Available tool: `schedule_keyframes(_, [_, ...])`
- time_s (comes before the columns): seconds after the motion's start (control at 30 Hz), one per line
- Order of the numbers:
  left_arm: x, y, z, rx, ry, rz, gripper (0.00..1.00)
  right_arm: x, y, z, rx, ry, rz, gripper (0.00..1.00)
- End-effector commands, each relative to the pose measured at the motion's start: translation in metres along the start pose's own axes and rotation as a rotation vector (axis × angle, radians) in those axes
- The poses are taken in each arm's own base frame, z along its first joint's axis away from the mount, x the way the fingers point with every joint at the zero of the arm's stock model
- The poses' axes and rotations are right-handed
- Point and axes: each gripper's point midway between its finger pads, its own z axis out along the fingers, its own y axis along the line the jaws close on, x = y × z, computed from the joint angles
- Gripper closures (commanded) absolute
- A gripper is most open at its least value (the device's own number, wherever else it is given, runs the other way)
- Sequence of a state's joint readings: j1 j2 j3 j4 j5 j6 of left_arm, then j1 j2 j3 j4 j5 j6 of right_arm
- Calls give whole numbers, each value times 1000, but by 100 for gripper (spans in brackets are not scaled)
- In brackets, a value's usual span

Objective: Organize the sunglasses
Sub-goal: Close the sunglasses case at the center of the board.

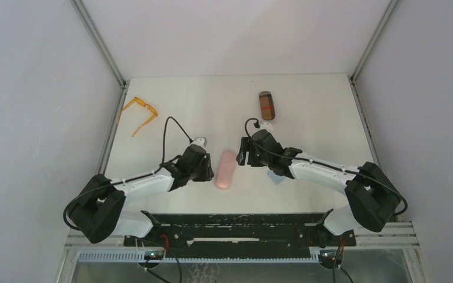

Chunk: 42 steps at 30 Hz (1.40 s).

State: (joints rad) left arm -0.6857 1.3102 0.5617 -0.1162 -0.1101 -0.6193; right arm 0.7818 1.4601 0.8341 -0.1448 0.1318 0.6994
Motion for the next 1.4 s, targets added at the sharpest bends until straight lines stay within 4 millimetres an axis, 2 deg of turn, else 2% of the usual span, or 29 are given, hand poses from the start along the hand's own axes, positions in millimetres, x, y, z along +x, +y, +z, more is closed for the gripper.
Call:
schedule_keyframes(0.0, [0,-16,8,55,-17,4,61,-10,-3,-10,21,-52,22,28])
schedule_keyframes(0.23, [12,-48,14,115,17,34,62,-6,2,-7,-4,-31,16,22])
schedule_keyframes(0.37, [10,-53,13,123,6,38,62,-1,9,1,-28,8,-8,20])
schedule_keyframes(0.53, [8,-40,8,74,-23,37,62,8,23,19,-49,84,-166,18])
schedule_keyframes(0.67, [13,-28,3,46,-34,4,62,14,23,33,-24,111,-327,17])
schedule_keyframes(0.8, [22,-13,-3,16,-47,-28,62,17,27,39,-50,117,-476,17])
schedule_keyframes(0.97, [23,3,-15,-16,-91,-70,62,27,30,43,-124,170,-633,17])
schedule_keyframes(1.17, [16,22,-35,-50,-176,-111,62,36,39,44,-225,221,-700,17])
schedule_keyframes(1.37, [8,32,-52,-63,-236,-125,59,34,51,38,-285,206,-704,18])
